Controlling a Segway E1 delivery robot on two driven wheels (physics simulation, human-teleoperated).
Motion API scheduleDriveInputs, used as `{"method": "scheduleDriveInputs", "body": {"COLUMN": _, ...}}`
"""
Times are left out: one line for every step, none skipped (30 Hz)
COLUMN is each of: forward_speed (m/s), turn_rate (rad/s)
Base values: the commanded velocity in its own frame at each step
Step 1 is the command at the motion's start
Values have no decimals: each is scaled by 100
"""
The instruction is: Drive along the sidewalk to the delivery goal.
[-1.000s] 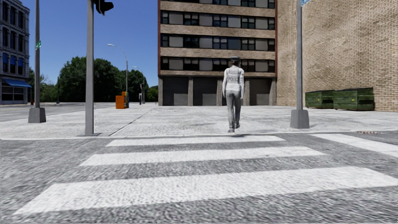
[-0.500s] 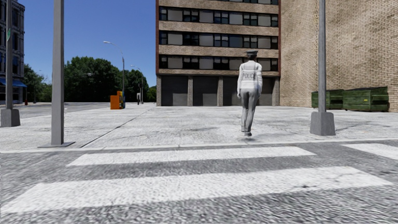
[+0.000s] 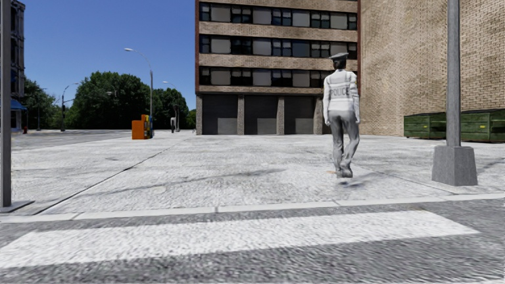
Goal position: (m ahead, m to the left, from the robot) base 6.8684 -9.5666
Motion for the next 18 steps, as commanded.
{"method": "scheduleDriveInputs", "body": {"forward_speed": 200, "turn_rate": 0}}
{"method": "scheduleDriveInputs", "body": {"forward_speed": 200, "turn_rate": 0}}
{"method": "scheduleDriveInputs", "body": {"forward_speed": 200, "turn_rate": -1}}
{"method": "scheduleDriveInputs", "body": {"forward_speed": 200, "turn_rate": -1}}
{"method": "scheduleDriveInputs", "body": {"forward_speed": 200, "turn_rate": -10}}
{"method": "scheduleDriveInputs", "body": {"forward_speed": 187, "turn_rate": -13}}
{"method": "scheduleDriveInputs", "body": {"forward_speed": 171, "turn_rate": -13}}
{"method": "scheduleDriveInputs", "body": {"forward_speed": 156, "turn_rate": -13}}
{"method": "scheduleDriveInputs", "body": {"forward_speed": 156, "turn_rate": -13}}
{"method": "scheduleDriveInputs", "body": {"forward_speed": 149, "turn_rate": -13}}
{"method": "scheduleDriveInputs", "body": {"forward_speed": 142, "turn_rate": -13}}
{"method": "scheduleDriveInputs", "body": {"forward_speed": 140, "turn_rate": -15}}
{"method": "scheduleDriveInputs", "body": {"forward_speed": 140, "turn_rate": -15}}
{"method": "scheduleDriveInputs", "body": {"forward_speed": 139, "turn_rate": -19}}
{"method": "scheduleDriveInputs", "body": {"forward_speed": 139, "turn_rate": -21}}
{"method": "scheduleDriveInputs", "body": {"forward_speed": 139, "turn_rate": -22}}
{"method": "scheduleDriveInputs", "body": {"forward_speed": 139, "turn_rate": -25}}
{"method": "scheduleDriveInputs", "body": {"forward_speed": 139, "turn_rate": -25}}
